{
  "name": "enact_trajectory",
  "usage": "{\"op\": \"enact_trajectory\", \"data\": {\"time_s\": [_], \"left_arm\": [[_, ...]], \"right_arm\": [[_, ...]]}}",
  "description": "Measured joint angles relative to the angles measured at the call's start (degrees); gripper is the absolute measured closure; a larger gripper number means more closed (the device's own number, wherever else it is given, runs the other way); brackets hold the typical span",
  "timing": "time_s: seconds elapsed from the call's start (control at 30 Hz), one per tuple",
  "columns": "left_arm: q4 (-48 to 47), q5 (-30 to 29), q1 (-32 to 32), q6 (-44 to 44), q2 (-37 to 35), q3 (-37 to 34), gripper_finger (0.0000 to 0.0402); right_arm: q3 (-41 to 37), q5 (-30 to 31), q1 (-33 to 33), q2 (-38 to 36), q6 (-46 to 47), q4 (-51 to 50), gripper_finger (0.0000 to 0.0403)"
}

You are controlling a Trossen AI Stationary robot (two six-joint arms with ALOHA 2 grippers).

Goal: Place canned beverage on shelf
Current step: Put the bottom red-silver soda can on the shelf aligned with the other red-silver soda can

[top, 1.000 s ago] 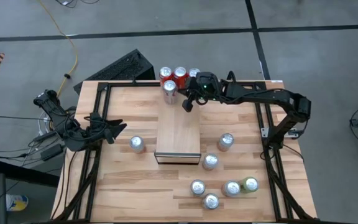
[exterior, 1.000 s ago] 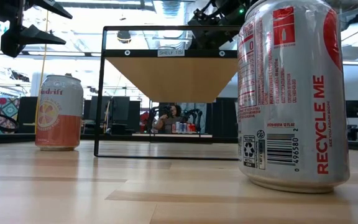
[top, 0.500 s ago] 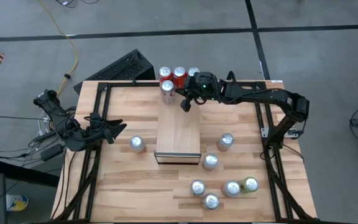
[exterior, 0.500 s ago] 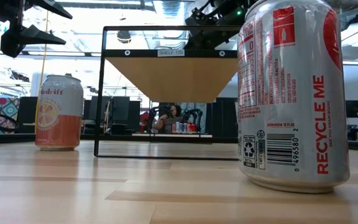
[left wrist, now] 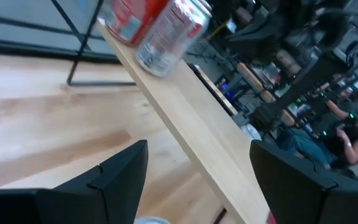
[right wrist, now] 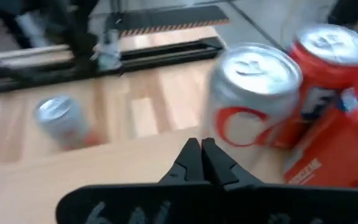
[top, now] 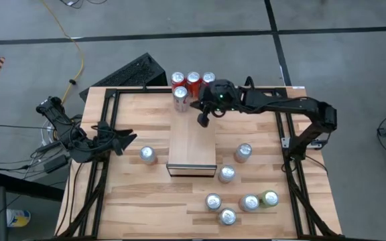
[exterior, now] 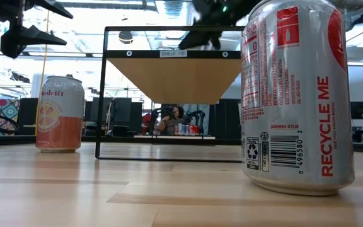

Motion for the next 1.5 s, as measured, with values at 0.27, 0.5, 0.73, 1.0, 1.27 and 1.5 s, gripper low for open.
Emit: {"op": "enact_trajectory", "data": {"time_s": [0.27, 0.5, 0.73, 1.0, 1.27, 1.5], "left_arm": [[7.9, 8.2, 0.0, 6.5, 0.0, 0.0, 0.0132], [8.9, 6.9, 0.0, 9.9, 0.0, 0.0, 0.0132], [9.0, 7.2, 0.0, 9.7, 0.0, 0.0, 0.0132], [8.9, 5.8, 0.0, 10.8, 0.0, 0.0, 0.0132], [5.8, 8.0, 0.0, 13.0, 0.0, 0.0, 0.0132], [2.7, 14.1, 0.0, 11.7, 0.0, 0.0, 0.0132]], "right_arm": [[15.9, -1.3, 7.4, -1.6, -3.3, -35.1, 0.0382], [20.8, -1.5, 16.4, -1.5, 4.4, -59.9, 0.0267], [20.7, -3.1, 27.7, -1.5, 21.4, -66.3, 0.0138], [20.7, -4.8, 32.0, -1.4, 37.5, -63.7, 0.0087], [20.7, -2.1, 40.6, -1.4, 50.1, -52.4, 0.0085], [20.7, 4.2, 47.4, 1.6, 56.8, -48.1, 0.0085]]}}
